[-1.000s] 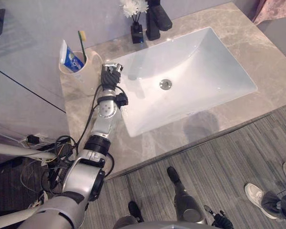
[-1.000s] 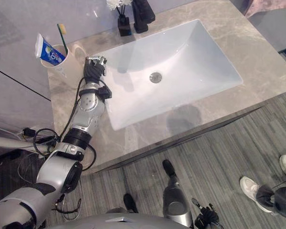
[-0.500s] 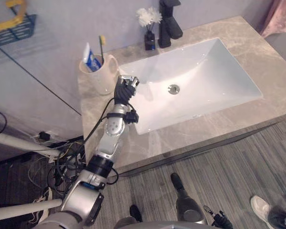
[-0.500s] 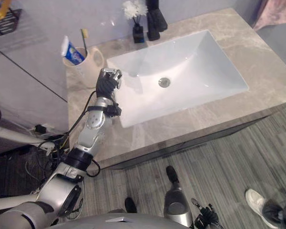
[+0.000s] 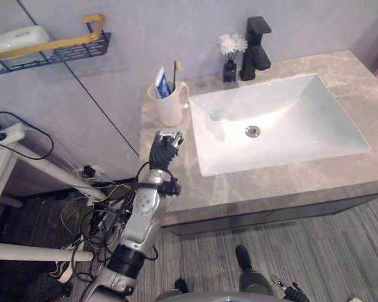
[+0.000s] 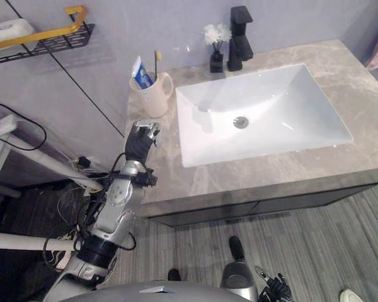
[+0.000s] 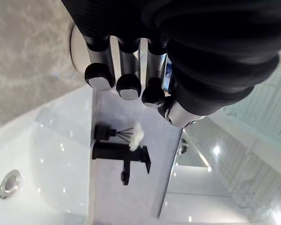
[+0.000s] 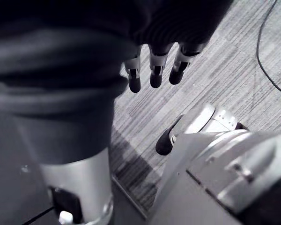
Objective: Organize washtable
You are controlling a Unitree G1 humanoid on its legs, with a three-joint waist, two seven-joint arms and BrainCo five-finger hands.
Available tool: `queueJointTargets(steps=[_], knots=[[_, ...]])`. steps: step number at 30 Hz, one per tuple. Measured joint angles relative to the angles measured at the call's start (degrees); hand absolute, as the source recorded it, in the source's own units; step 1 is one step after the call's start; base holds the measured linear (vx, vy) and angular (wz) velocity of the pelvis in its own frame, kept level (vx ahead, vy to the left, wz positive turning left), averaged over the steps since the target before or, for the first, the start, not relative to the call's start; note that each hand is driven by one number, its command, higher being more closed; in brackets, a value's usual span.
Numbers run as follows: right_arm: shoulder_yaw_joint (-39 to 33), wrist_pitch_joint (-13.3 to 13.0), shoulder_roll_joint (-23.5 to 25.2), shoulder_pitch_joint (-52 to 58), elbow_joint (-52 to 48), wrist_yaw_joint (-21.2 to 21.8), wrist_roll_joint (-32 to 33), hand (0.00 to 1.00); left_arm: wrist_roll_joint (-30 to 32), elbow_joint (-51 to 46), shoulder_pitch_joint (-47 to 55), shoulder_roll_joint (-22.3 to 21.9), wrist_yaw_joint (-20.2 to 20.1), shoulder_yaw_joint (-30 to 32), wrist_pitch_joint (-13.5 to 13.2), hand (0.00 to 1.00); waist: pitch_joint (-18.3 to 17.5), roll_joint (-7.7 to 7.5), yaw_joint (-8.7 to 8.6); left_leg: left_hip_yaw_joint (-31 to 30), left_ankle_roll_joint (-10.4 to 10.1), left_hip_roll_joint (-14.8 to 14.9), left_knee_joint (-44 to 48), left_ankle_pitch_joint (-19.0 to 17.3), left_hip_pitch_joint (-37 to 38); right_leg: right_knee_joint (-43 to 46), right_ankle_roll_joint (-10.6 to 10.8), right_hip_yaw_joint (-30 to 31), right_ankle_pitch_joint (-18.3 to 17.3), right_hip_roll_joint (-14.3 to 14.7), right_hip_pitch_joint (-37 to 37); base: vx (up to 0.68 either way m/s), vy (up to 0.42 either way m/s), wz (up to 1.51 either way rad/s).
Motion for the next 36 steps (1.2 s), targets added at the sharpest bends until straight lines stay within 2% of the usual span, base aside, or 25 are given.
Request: queueJointTargets(steps=[2, 3, 6, 9, 12, 13, 16, 18, 19, 20, 23, 29, 30, 36], knots=[[0.08, 0.01, 0.00, 0.18, 0.06, 0.00, 0.06, 0.00, 0.02, -1.66, 3.34, -0.14, -0.08, 3.46, -0.09, 1.00, -0.43, -0.39, 0.57, -0.14, 0.00, 0.00, 0.18, 0.00, 0.02, 0.00, -0.01, -0.11, -0.01, -0.02, 0.24, -0.03, 0.005, 0.04], [0.09, 0.01, -0.01, 0.44, 0.06, 0.01, 0.56, 0.00, 0.01, -3.28, 6.84, -1.03, 0.25, 8.32, -0.16, 1.00, -0.74, -0.72, 1.11, -0.25, 0.01, 0.01, 0.34, -0.01, 0.02, -0.04, -0.02, -0.17, -0.02, -0.03, 0.64, -0.05, 0.006, 0.03], [0.07, 0.00, 0.13, 1.07, 0.10, 0.04, 2.29, 0.00, -0.01, -4.37, 12.19, -2.85, 1.45, 16.84, -0.57, 1.00, -1.78, -1.15, 1.55, -1.39, 0.12, 0.00, 0.74, -0.10, -0.07, -0.36, -0.22, -1.50, -0.31, -0.29, 1.54, -0.05, 0.003, 0.17], [0.06, -0.01, 0.12, 1.55, 0.28, 0.12, 2.45, 0.00, 0.25, -3.69, 16.66, -4.41, 3.37, 24.49, -1.22, 1.00, -3.30, -1.48, 2.80, -1.98, 0.17, 0.01, 0.92, -0.14, 0.17, -0.40, -0.35, -2.03, -0.50, -0.35, 2.25, -0.04, 0.001, 0.12], [0.06, -0.01, 0.14, 1.46, 0.71, 0.37, 3.87, 0.00, 0.53, 3.49, 17.72, -4.94, 5.22, 29.60, -1.44, 1.00, -3.87, -1.60, 3.14, -2.59, 0.45, 0.02, 0.90, -0.37, 0.44, -0.42, -0.14, -2.48, -0.80, -0.42, 3.07, -0.04, 0.003, 0.08], [0.02, -0.01, 0.05, 1.33, 1.43, 0.44, 4.46, 0.00, 1.63, 9.18, 17.70, -4.93, 6.11, 30.94, -0.76, 1.00, -4.04, -1.87, 3.18, -2.72, 0.25, 0.02, 0.90, -0.54, 0.59, -0.42, -0.35, -2.59, -0.95, -0.42, 3.28, -0.03, 0.000, 0.03], [-0.05, 0.04, 0.06, 1.30, 1.74, 0.41, 4.48, 0.00, 3.13, 24.31, 17.42, -4.99, 6.58, 32.24, 1.41, 1.00, -4.65, -1.97, 3.20, -2.72, 0.18, 0.02, 0.86, -0.60, 0.92, -0.41, -0.59, -2.60, -1.15, -0.41, 3.54, -0.01, 0.000, 0.00], [-0.20, 0.05, 0.07, 1.20, 1.75, 0.32, 4.49, 0.00, 3.62, 38.65, 16.28, -5.05, 6.53, 32.57, 3.69, 1.00, -4.66, -2.33, 2.89, -2.71, 0.17, 0.03, 0.86, -0.60, 1.04, -0.41, -0.59, -2.60, -1.15, -0.38, 3.61, 0.00, 0.000, 0.00], [-0.32, 0.07, 0.06, 1.11, 1.76, 0.20, 4.49, 0.00, 3.63, 41.75, 16.01, -5.15, 6.31, 32.67, 4.37, 1.00, -4.69, -2.42, 2.83, -2.71, 0.17, 0.04, 0.86, -0.60, 1.09, -0.41, -0.59, -2.60, -1.15, -0.38, 3.66, 0.00, 0.000, 0.00], [-1.36, 0.15, 0.04, 0.82, 2.36, -0.01, 4.48, 0.00, 3.55, 50.80, 15.25, -5.32, 5.59, 32.68, 5.76, 1.00, -4.46, -2.67, 2.62, -2.66, 0.16, 0.07, 0.69, -0.60, 2.04, -0.41, -0.66, -2.60, -1.21, -0.33, 4.45, 0.00, 0.000, 0.00], [-3.92, 0.62, 0.08, 0.37, 4.29, -0.25, 4.47, 0.00, 3.42, 59.56, 15.24, -6.75, 3.43, 31.98, 7.71, 1.00, -4.60, -3.37, 2.63, -2.52, 0.18, 0.08, 0.62, -0.95, 3.06, -0.41, -0.60, -2.59, -1.57, -0.34, 5.42, 0.00, 0.000, 0.00], [-5.38, 1.84, 0.54, -0.86, 6.48, -0.37, 4.30, 0.00, 4.50, 65.05, 14.93, -8.63, -1.44, 29.28, 10.38, 1.00, -4.53, -3.50, 2.69, -1.18, 0.09, 0.24, 0.45, -1.44, 3.93, -0.41, -0.64, -1.35, -1.69, 0.00, 5.38, 0.02, 0.000, -0.11], [-5.40, 2.49, 0.56, -0.91, 6.66, -0.33, 4.29, 0.00, 5.54, 65.35, 14.71, -8.46, -2.61, 28.90, 10.86, 0.00, -4.63, -3.29, 2.65, -0.85, 0.03, 0.38, 0.34, -1.61, 4.25, -0.41, -0.66, -1.06, -1.77, 0.18, 5.48, 0.03, -0.006, -0.14], [-5.39, 2.69, 0.52, -1.20, 6.87, -0.31, 4.26, 0.00, 9.99, 69.12, 10.75, -8.10, -5.28, 23.64, 12.43, 0.00, -4.53, -2.99, 2.64, 0.46, -0.07, 0.88, 0.89, -2.23, 4.72, -0.40, -0.64, 0.22, -1.95, 0.86, 5.36, 0.04, -0.007, -0.12]])
